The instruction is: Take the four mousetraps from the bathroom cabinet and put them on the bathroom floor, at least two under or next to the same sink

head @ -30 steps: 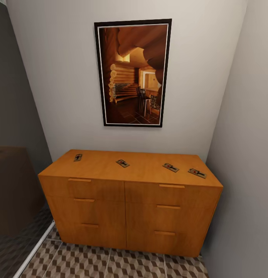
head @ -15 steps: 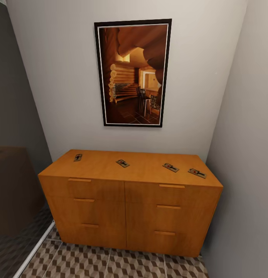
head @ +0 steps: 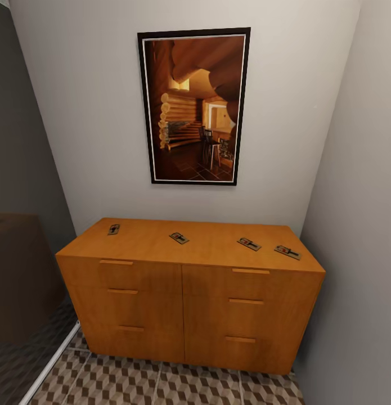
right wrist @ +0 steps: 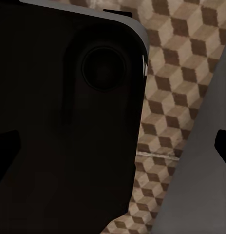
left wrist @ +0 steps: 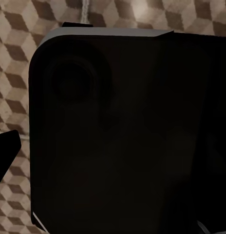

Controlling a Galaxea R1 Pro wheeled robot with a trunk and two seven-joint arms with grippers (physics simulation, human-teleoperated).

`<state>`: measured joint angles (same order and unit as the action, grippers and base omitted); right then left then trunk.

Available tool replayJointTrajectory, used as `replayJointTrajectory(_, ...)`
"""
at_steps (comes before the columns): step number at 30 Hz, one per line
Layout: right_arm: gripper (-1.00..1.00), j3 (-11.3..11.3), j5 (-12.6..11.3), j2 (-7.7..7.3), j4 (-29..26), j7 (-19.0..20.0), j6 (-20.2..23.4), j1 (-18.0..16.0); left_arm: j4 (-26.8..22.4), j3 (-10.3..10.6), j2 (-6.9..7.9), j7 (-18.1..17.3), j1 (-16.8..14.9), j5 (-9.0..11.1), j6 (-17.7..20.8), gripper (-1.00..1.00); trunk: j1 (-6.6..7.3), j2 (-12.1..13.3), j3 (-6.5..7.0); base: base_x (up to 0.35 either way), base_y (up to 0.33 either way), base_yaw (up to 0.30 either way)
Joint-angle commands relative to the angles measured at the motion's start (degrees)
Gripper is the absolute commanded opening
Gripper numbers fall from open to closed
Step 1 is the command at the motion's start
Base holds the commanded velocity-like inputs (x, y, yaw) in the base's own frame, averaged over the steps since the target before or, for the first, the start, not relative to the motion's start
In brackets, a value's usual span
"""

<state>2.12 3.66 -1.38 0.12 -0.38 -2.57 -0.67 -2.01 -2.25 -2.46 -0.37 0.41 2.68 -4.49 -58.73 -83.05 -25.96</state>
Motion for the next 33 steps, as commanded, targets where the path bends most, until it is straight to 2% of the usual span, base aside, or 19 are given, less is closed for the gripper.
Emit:
replayJointTrajectory(1, 1.00, 0.17, 0.38, 0.01, 0.05, -0.06, -0.12, -0.04, -0.11, -0.20, -0.07, -0.04, 0.03, 0.27, -0.08, 1.00, 0.00, -0.03, -0.05, 0.000, 0.000, 0.000)
replayJointTrajectory(7, 1.00, 0.29, 0.64, 0.10, -0.05, -0.08, 0.24, -0.04, -0.36, -0.07, -0.42, 0.23, 0.03, 0.24, 0.20, 1.00, 0.00, -0.03, -0.05, 0.000, 0.000, 0.000)
replayJointTrajectory(13, 1.00, 0.88, 2.42, 0.01, -1.43, -0.79, 1.28, -0.10, -2.27, 0.20, -0.93, 0.21, 0.03, 0.23, 2.46, 1.00, 0.00, -0.03, -0.05, 0.000, 0.000, 0.000)
replayJointTrajectory(17, 1.00, 1.22, 4.21, -0.06, -6.25, -1.30, 5.28, -0.25, -7.16, 0.27, -1.09, 0.17, 0.03, 0.20, 8.25, 1.00, 0.00, -0.03, -0.05, 0.000, 0.000, 0.000)
replayJointTrajectory(22, 1.00, 1.31, 5.04, 0.09, -17.97, -1.46, 15.64, -0.28, -15.82, 0.30, -1.11, -0.06, 0.03, 0.19, 17.04, 1.00, 0.00, -0.03, -0.05, 0.000, 0.000, 0.000)
replayJointTrajectory(23, 1.00, 1.31, 5.04, 0.09, -17.97, -1.46, 15.64, -0.28, -15.82, 0.30, -1.11, -0.06, 0.03, 0.19, 17.04, 1.00, 0.00, -0.03, -0.05, 0.000, 0.000, 0.000)
replayJointTrajectory(25, 1.00, 1.28, 5.07, 0.11, -23.79, -1.39, 20.64, -0.29, -19.48, 0.30, -1.11, -0.13, 0.03, 0.20, 20.20, 1.00, 0.00, -0.03, -0.05, 0.000, 0.000, 0.000)
replayJointTrajectory(26, 1.00, 1.24, 5.09, 0.06, -29.92, -1.29, 25.58, -0.29, -23.10, 0.31, -1.11, -0.17, 0.03, 0.21, 23.08, 1.00, 0.00, -0.03, -0.05, 0.000, 0.000, 0.000)
replayJointTrajectory(28, 1.00, 1.21, 5.09, -0.05, -35.97, -1.23, 30.15, -0.30, -26.58, 0.31, -1.09, -0.19, 0.03, 0.20, 25.89, 1.00, 0.00, -0.03, -0.05, 0.000, 0.000, 0.000)
replayJointTrajectory(29, 1.00, 1.13, 5.06, -0.19, -46.64, -1.13, 37.94, -0.30, -33.43, 0.31, -1.07, -0.22, 0.03, 0.18, 31.71, 1.00, 0.00, -0.03, -0.05, 0.000, 0.000, 0.000)
replayJointTrajectory(33, 1.00, 1.01, 5.05, -0.25, -54.97, -1.12, 43.53, -0.30, -40.97, 0.31, -1.04, -0.23, 0.03, 0.16, 37.75, 1.00, 0.00, -0.03, -0.05, 0.000, 0.000, 0.000)
